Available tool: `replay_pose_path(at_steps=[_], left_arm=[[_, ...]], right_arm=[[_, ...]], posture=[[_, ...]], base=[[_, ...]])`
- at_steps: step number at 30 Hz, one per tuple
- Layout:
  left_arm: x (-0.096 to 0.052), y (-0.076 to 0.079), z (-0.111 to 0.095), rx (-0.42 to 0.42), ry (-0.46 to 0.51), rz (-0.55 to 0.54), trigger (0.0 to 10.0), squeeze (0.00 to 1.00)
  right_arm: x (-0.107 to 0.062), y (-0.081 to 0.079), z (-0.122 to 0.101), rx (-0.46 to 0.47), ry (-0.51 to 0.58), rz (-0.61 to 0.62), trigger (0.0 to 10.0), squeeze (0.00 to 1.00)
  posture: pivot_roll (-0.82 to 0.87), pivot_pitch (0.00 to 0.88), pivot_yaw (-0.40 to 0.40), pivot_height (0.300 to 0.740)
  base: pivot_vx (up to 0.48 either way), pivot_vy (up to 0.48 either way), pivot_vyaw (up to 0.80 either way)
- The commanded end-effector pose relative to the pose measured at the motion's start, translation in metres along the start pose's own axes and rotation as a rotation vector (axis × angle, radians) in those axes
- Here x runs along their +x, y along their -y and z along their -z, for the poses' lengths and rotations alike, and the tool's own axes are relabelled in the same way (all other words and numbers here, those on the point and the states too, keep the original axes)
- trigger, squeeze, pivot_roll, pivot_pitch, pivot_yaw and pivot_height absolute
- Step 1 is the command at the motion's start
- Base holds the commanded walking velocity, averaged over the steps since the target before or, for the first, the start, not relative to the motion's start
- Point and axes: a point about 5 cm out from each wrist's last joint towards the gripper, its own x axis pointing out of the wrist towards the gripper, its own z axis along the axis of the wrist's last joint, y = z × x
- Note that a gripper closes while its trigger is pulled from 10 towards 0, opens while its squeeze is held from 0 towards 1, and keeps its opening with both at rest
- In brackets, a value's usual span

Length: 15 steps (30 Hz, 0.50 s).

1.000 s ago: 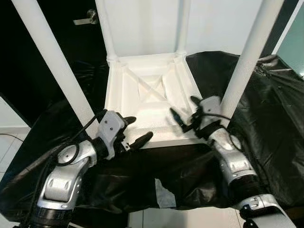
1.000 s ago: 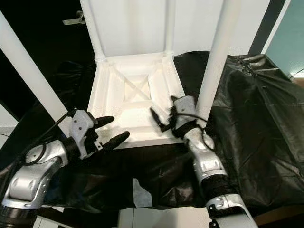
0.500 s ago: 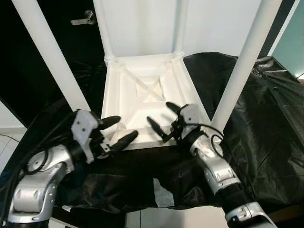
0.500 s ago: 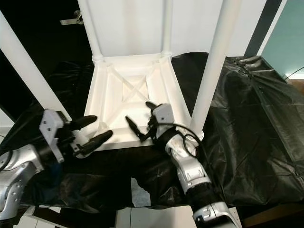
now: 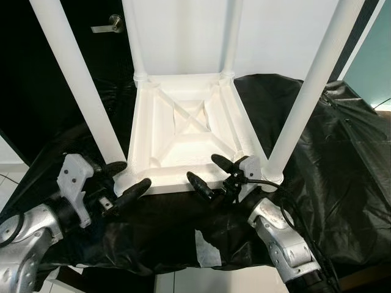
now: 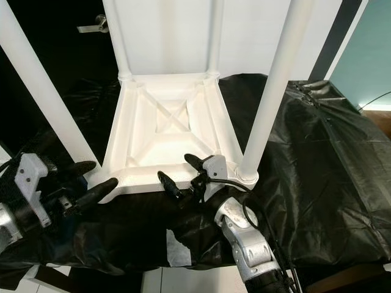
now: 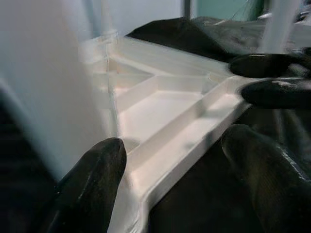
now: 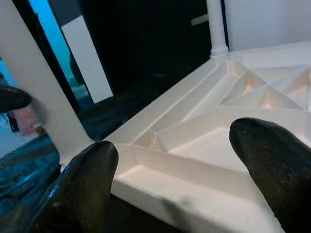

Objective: Building children table

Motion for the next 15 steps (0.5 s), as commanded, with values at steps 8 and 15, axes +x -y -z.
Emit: replay_pose_path(at_steps=[8, 15], left_arm=[[-0.015, -0.011, 0.000, 0.008, -0.041, -0.107, 10.0, 0.00], [-0.003, -0.017, 0.004, -0.045, -0.038, -0.293, 10.0, 0.00]], right_arm=[[-0.017, 0.007, 0.001, 0.052, -0.050, 0.005, 10.0, 0.00], [-0.023, 0.009, -0.002, 0.068, -0.070, 0.019, 10.0, 0.00]], posture=[[0.10, 0.000, -0.066, 0.740], [0.10, 0.000, -0.065, 0.740]], base=[[0.000, 0.000, 0.00], [0.000, 0.000, 0.00]])
